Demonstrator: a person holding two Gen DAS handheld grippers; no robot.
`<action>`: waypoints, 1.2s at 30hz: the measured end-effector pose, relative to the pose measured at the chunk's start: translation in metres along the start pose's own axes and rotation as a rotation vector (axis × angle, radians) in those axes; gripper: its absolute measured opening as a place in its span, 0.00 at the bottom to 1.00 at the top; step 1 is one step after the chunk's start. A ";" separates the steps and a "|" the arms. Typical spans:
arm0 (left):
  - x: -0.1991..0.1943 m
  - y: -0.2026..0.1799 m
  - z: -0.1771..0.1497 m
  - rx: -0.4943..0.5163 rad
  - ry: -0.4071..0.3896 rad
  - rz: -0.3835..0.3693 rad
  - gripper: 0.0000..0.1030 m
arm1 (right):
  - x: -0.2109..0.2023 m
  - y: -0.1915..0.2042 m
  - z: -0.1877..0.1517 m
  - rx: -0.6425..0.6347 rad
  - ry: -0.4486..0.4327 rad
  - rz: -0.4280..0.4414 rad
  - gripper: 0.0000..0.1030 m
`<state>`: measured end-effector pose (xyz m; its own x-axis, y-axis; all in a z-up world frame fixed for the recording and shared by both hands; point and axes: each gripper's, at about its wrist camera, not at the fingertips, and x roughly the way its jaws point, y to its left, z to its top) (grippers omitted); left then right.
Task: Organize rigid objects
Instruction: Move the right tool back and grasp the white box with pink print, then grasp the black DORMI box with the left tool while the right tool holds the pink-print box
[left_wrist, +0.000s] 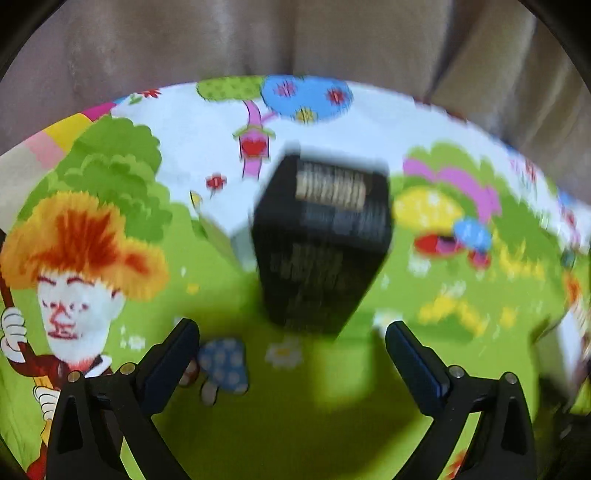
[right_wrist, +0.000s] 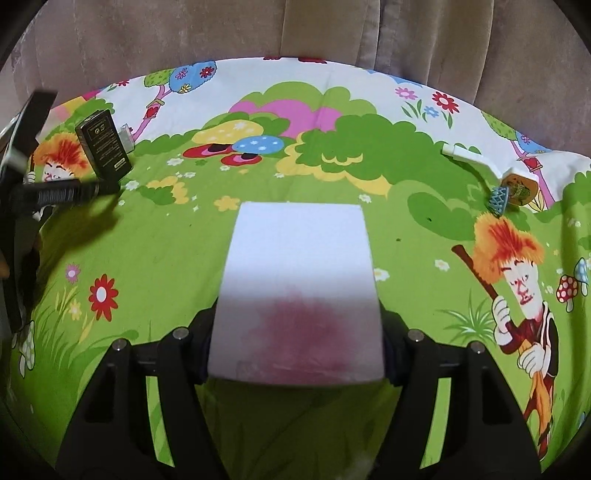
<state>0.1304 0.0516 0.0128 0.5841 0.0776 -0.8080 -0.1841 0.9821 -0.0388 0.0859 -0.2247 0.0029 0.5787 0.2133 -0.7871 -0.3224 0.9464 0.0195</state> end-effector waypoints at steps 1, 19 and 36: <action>-0.006 -0.001 0.002 -0.005 -0.012 -0.007 0.99 | -0.001 0.001 0.000 -0.001 -0.001 -0.002 0.68; -0.002 -0.034 0.066 0.126 -0.117 0.038 0.99 | 0.000 0.000 0.002 0.000 -0.002 0.000 0.68; -0.060 0.002 -0.039 0.157 -0.045 -0.055 0.59 | 0.000 -0.001 0.002 0.001 -0.002 0.000 0.69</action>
<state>0.0641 0.0420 0.0383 0.6250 0.0269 -0.7801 -0.0273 0.9995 0.0126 0.0878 -0.2252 0.0042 0.5802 0.2135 -0.7860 -0.3211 0.9468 0.0201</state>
